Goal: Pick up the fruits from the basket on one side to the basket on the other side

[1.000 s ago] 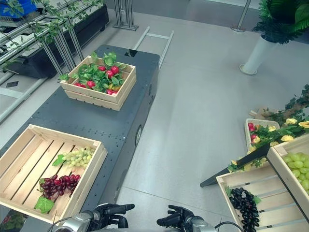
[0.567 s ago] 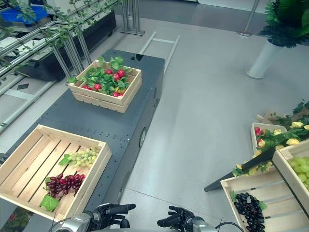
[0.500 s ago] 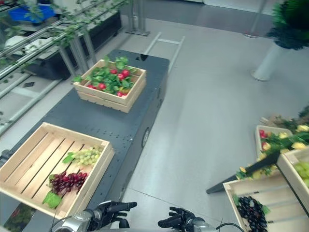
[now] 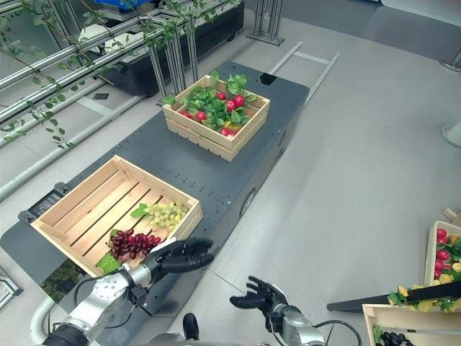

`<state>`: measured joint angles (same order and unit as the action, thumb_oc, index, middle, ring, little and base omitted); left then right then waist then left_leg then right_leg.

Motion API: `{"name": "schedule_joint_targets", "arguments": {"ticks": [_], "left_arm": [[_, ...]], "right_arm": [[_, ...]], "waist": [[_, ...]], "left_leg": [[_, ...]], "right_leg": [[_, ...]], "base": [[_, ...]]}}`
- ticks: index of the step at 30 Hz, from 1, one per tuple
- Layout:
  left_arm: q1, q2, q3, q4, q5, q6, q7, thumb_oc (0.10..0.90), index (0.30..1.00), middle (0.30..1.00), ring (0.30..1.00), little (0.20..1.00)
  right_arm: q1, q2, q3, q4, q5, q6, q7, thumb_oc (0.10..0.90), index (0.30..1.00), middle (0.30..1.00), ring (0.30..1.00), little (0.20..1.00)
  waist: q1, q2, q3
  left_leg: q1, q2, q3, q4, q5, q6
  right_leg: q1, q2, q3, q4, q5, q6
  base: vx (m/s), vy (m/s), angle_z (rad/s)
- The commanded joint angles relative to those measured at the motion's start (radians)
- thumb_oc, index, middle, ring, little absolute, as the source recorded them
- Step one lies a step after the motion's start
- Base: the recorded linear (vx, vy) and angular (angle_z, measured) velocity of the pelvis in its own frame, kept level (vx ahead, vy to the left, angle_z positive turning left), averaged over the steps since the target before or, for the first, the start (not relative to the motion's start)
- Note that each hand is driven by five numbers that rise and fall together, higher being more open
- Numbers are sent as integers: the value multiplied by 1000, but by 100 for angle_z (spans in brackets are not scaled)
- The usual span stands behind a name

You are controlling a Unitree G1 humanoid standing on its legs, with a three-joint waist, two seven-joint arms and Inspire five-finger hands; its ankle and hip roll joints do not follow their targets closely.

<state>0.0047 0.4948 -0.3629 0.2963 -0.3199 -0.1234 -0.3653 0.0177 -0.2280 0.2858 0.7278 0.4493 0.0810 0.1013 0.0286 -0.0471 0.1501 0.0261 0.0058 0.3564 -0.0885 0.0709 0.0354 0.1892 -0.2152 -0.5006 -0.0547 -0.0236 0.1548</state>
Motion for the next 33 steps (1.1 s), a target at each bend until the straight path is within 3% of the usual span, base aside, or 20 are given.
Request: {"name": "schedule_joint_targets", "arguments": {"ticks": [1, 3, 6, 15, 18, 20, 22, 23, 26, 27, 31, 33], "left_arm": [[-34, -22, 69, -132, -29, -178, 104, 800, 900, 900, 900, 900], [-4, -31, 131, -176, -22, -245, 170, 800, 900, 900, 900, 900], [18, -33, 192, -237, -17, -258, 240, 800, 900, 900, 900, 900], [68, -75, 274, -252, 7, -320, 447, 800, 900, 900, 900, 900], [69, -78, 271, -263, 42, -338, 479, 800, 900, 900, 900, 900], [50, -54, 264, -282, 102, -368, 513, 800, 900, 900, 900, 900], [31, -39, 261, -293, 116, -363, 529, 800, 900, 900, 900, 900], [15, -31, 258, -296, 118, -352, 541, 800, 900, 900, 900, 900], [-4, -19, 246, -299, 124, -341, 556, 800, 900, 900, 900, 900], [-11, -15, 237, -303, 143, -336, 565, 800, 900, 900, 900, 900], [-14, -16, 213, -321, 90, -302, 576, 800, 900, 900, 900, 900], [-9, -9, 212, -325, 107, -306, 583, 800, 900, 900, 900, 900]], "right_arm": [[4, -36, -41, -157, 87, -182, -110, 800, 900, 900, 900, 900], [7, -23, -85, -277, 113, -265, -150, 800, 900, 900, 900, 900], [15, -8, -115, -394, 81, -321, -132, 800, 900, 900, 900, 900], [-1, -20, -131, -544, 82, -419, -107, 800, 900, 900, 900, 900], [-9, -19, -128, -583, 97, -444, -123, 800, 900, 900, 900, 900], [-8, -30, -117, -624, 106, -470, -142, 800, 900, 900, 900, 900], [4, -41, -108, -643, 118, -476, -137, 800, 900, 900, 900, 900], [10, -48, -102, -651, 123, -479, -131, 800, 900, 900, 900, 900], [27, -57, -92, -663, 140, -484, -111, 800, 900, 900, 900, 900], [31, -53, -90, -662, 146, -489, -99, 800, 900, 900, 900, 900], [17, -40, -75, -660, 155, -485, -103, 800, 900, 900, 900, 900], [15, -38, -72, -672, 152, -479, -114, 800, 900, 900, 900, 900]], "waist": [[28, 44, -35], [37, 44, -35], [51, 43, -38], [120, 13, -32], [129, 9, -25], [126, 6, -13], [115, 2, -5], [106, 0, 1], [85, -13, 3], [78, -25, 4], [72, -62, 0], [67, -72, 0]], "left_leg": [[59, 20, -32, 1, -85, -74], [61, 10, -41, 1, -94, -66], [63, -6, -56, 1, -108, -52], [70, -49, -110, 1, -135, -9], [71, -57, -135, 1, -136, 7], [70, -64, -173, 5, -135, 26], [70, -68, -196, 14, -141, 34], [57, -64, -202, 30, -135, 40], [53, -63, -231, 58, -151, 39], [47, -63, -239, 83, -168, 36], [26, -65, -275, 141, -224, 23], [19, -61, -308, 178, -255, 20]], "right_leg": [[-82, 30, 12, 43, 38, 14], [-80, 18, 8, 53, 41, 14], [-97, -11, -3, 88, 53, 21], [-131, -101, -40, 206, 130, 54], [-156, -123, -22, 309, 142, 58], [-202, -133, 40, 484, 141, 57], [-234, -132, 79, 561, 146, 59], [-253, -119, 93, 565, 156, 38], [-262, -81, 143, 493, 147, 34], [-258, -76, 164, 419, 156, 39], [-247, -88, 253, 157, 219, 63], [-263, -96, 310, 141, 243, 72]], "base": [[43, 74, 14], [55, 106, 23], [51, 109, 19], [84, 108, 30], [77, 132, 42], [92, 136, 50], [60, 62, 62], [16, -2, 75], [79, -124, 66], [101, -246, 53], [98, -300, 35], [94, -387, 49]]}}
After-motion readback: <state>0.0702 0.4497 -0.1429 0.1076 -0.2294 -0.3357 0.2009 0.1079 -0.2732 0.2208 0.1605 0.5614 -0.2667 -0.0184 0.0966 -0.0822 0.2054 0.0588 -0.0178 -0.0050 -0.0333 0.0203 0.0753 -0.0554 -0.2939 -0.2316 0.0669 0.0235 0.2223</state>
